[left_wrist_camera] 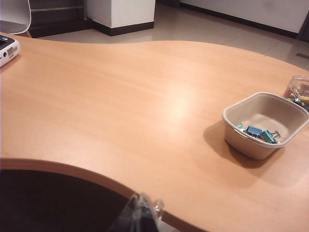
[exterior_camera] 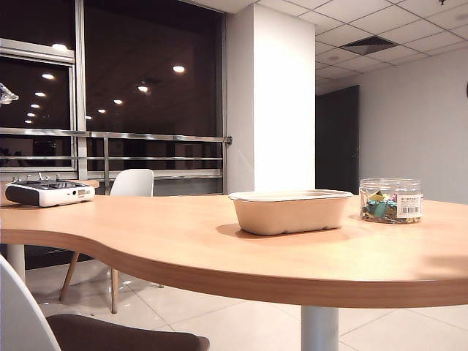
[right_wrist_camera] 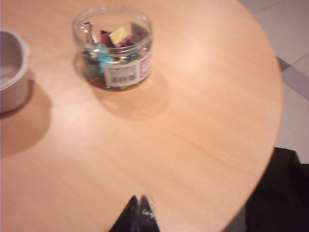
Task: Pick up the box filled with clips, pour some clips from it into the rectangular paper box, and then put the clip box back on the table.
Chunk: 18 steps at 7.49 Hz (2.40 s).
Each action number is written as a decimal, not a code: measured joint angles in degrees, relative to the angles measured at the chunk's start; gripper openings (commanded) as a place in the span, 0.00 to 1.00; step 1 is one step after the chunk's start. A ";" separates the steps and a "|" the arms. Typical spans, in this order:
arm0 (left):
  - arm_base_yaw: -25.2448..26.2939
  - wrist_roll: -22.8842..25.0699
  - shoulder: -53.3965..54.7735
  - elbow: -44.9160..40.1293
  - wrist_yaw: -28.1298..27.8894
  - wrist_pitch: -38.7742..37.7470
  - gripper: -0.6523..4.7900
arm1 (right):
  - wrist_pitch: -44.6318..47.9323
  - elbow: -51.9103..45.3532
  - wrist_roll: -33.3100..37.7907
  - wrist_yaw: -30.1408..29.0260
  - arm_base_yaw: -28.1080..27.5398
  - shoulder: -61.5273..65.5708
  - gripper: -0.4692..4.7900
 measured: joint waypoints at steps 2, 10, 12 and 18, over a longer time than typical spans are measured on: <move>0.52 0.15 -2.45 -1.46 -0.72 1.68 0.11 | 0.02 0.00 -0.02 0.09 0.07 0.02 0.09; 12.98 5.42 -23.89 -11.87 2.29 -7.96 0.11 | -0.37 -0.07 -0.02 0.04 -0.07 -0.70 0.09; 12.98 5.42 -23.89 -11.87 2.29 -7.98 0.11 | -0.31 -1.18 -0.02 0.22 -1.33 -8.28 0.09; 12.96 5.33 -23.89 -11.87 2.32 -7.98 0.11 | 4.44 -22.14 -0.02 -1.27 -3.15 -48.24 0.09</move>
